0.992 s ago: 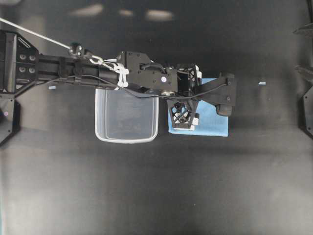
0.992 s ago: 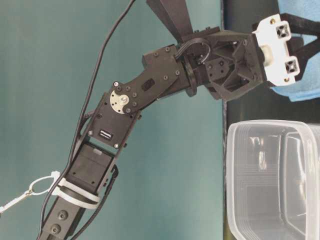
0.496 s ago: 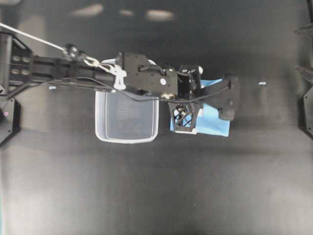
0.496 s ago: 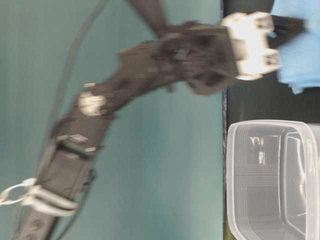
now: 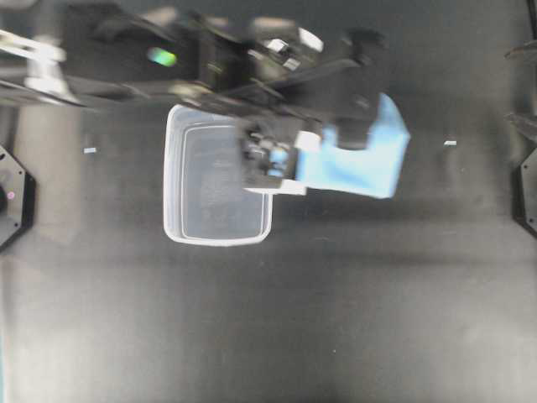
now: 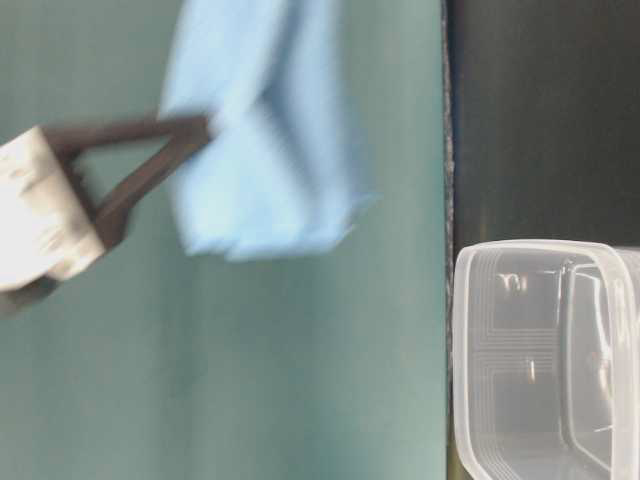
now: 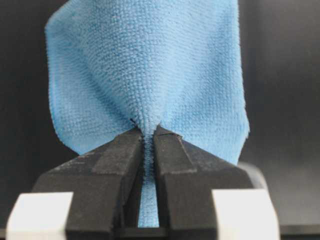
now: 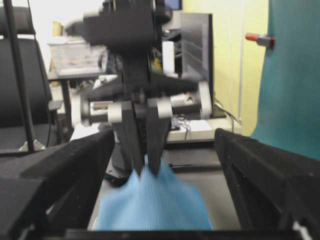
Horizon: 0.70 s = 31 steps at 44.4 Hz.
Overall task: Place the blue towel into the container with the left arm.
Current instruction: 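Lift the towel and carry it left over the clear container, then lower the towel into the container and open the left gripper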
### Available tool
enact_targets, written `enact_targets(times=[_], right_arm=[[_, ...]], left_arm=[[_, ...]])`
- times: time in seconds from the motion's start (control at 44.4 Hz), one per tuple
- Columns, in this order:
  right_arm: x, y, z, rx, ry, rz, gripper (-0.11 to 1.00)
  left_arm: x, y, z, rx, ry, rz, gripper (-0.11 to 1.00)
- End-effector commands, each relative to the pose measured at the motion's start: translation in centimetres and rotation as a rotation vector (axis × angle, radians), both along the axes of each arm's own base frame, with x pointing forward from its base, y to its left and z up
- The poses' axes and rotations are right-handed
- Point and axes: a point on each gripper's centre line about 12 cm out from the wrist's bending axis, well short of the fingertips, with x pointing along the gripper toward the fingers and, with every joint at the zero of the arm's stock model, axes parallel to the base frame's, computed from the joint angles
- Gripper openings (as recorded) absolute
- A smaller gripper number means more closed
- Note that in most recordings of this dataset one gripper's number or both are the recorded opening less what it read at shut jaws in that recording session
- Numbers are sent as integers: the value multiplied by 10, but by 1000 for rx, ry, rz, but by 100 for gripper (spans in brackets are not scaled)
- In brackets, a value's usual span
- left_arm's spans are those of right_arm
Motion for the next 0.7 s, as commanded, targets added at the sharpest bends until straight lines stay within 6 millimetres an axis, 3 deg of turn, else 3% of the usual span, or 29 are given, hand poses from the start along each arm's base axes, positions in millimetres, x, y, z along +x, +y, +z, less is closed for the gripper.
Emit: enact_targets(times=[0.0, 0.248, 0.474, 0.676], right_arm=[[1, 0, 6, 0, -14, 0, 78], [1, 0, 6, 0, -14, 0, 78], [1, -1, 5, -1, -11, -4, 78], [1, -1, 4, 1, -8, -5, 78]], left_arm=[[-33, 0, 26, 0, -2, 7, 4], [-74, 6, -5, -12, 43, 36, 4], [-88, 3, -45, -12, 66, 29, 4], [-91, 4, -59, -12, 73, 29, 4]])
